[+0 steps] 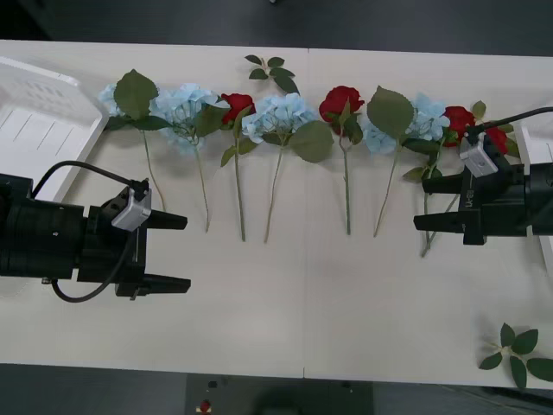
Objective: Put the red flowers into the right box and the blue flowers into the left box
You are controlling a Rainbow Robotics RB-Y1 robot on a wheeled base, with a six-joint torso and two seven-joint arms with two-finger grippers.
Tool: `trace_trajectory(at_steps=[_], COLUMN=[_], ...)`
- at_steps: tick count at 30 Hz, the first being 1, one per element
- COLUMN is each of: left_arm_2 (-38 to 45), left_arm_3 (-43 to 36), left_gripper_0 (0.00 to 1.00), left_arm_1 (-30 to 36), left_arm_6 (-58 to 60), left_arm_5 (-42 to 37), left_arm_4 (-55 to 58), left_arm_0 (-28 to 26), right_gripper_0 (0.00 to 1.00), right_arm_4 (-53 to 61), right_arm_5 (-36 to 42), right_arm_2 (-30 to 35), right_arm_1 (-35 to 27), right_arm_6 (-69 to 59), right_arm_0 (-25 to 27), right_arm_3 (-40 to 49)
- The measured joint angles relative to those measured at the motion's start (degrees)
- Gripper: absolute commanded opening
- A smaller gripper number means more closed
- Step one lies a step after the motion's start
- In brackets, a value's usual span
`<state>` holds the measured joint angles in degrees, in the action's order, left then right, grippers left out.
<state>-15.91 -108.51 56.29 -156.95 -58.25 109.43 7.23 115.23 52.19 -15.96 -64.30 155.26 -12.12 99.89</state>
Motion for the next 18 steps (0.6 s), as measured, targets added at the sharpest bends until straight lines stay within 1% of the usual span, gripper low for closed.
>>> trace_trajectory(at_steps=[4, 7, 10, 13, 16, 18], left_arm_2=[-2.3, -2.9, -2.9, -2.7, -1.7, -0.7], left_arm_3=[1.2, 1.5, 1.4, 1.4, 1.4, 1.4], left_gripper_0=[1.0, 1.0, 1.0, 1.0, 1.0, 1.0], left_arm_1=[-1.8, -2.8, -2.9, -2.9, -2.9, -2.9], left_arm_6=[0.0, 0.0, 0.0, 0.0, 0.0, 0.0], left_arm_5=[0.1, 0.1, 0.1, 0.1, 0.6, 2.1], left_arm_4=[0.0, 0.0, 0.0, 0.5, 3.8, 5.6], left_arm_0=[-2.4, -3.3, -3.3, -3.3, -3.3, -3.3], right_gripper_0=[0.71, 0.71, 0.71, 0.71, 0.71, 0.71], right_arm_4=[0.0, 1.4, 2.0, 2.2, 5.6, 7.3], right_arm_5=[0.7, 1.5, 3.4, 5.7, 6.1, 5.7], right_arm_2=[-1.1, 0.0, 3.7, 8.1, 11.1, 11.9], right_arm_1=[0.0, -0.1, -0.7, -2.6, -5.8, -9.0], right_arm_6=[0.0, 0.0, 0.0, 0.0, 0.0, 0.0], right_arm_0=[0.8, 0.9, 0.9, 0.4, -0.7, -2.0], right_arm_3=[-0.8, -1.1, -1.1, -1.1, -1.1, -1.1])
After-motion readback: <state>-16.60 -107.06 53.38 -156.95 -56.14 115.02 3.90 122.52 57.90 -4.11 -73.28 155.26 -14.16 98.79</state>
